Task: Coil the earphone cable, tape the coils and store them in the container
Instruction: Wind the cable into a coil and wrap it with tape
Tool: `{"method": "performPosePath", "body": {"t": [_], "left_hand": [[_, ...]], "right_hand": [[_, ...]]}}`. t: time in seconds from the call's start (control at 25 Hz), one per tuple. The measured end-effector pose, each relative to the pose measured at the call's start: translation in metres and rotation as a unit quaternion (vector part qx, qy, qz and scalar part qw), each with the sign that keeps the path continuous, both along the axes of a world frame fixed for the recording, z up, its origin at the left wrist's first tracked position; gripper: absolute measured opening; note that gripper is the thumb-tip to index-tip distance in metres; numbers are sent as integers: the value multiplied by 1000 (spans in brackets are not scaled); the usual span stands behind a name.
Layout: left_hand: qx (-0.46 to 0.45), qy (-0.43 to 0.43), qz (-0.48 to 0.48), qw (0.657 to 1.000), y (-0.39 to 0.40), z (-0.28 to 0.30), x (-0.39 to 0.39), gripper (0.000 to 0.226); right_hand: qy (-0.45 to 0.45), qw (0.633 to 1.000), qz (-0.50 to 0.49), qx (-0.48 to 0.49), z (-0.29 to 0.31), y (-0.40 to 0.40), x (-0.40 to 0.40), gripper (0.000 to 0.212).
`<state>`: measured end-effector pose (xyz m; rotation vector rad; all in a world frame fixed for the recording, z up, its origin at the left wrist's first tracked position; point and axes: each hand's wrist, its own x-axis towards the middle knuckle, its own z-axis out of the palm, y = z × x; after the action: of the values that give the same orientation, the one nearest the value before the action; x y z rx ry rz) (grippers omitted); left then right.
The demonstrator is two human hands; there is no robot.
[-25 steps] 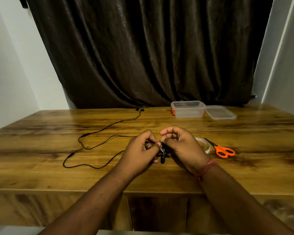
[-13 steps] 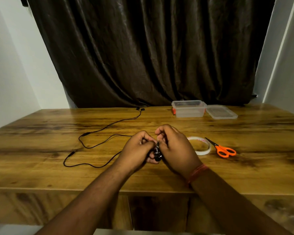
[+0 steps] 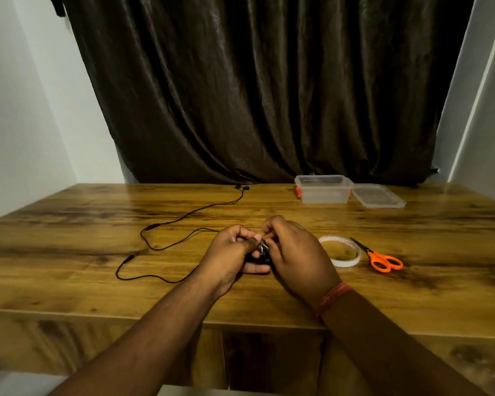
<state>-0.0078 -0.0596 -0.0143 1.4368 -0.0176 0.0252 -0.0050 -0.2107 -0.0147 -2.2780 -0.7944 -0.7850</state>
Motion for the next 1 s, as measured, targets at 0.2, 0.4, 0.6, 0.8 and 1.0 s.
{"method": "performPosePath", "body": {"t": [0.2, 0.4, 0.6, 0.8, 1.0], "left_hand": [[-20, -2, 16, 1000, 2, 0, 1, 13], [-36, -10, 7, 999, -1, 5, -3, 14], [-42, -11, -9, 999, 0, 6, -5, 19], [-40, -19, -34, 998, 0, 5, -3, 3], [-20, -42, -36, 998, -4, 0, -3, 20]], "right_hand": [[-59, 995, 11, -86, -1, 3, -4, 13], [-1, 998, 50, -29, -3, 3, -6, 24], [-21, 998, 48, -27, -3, 2, -7, 24], [30, 995, 40, 92, -4, 1, -1, 27], [104, 978, 6, 183, -2, -4, 10, 17]]}}
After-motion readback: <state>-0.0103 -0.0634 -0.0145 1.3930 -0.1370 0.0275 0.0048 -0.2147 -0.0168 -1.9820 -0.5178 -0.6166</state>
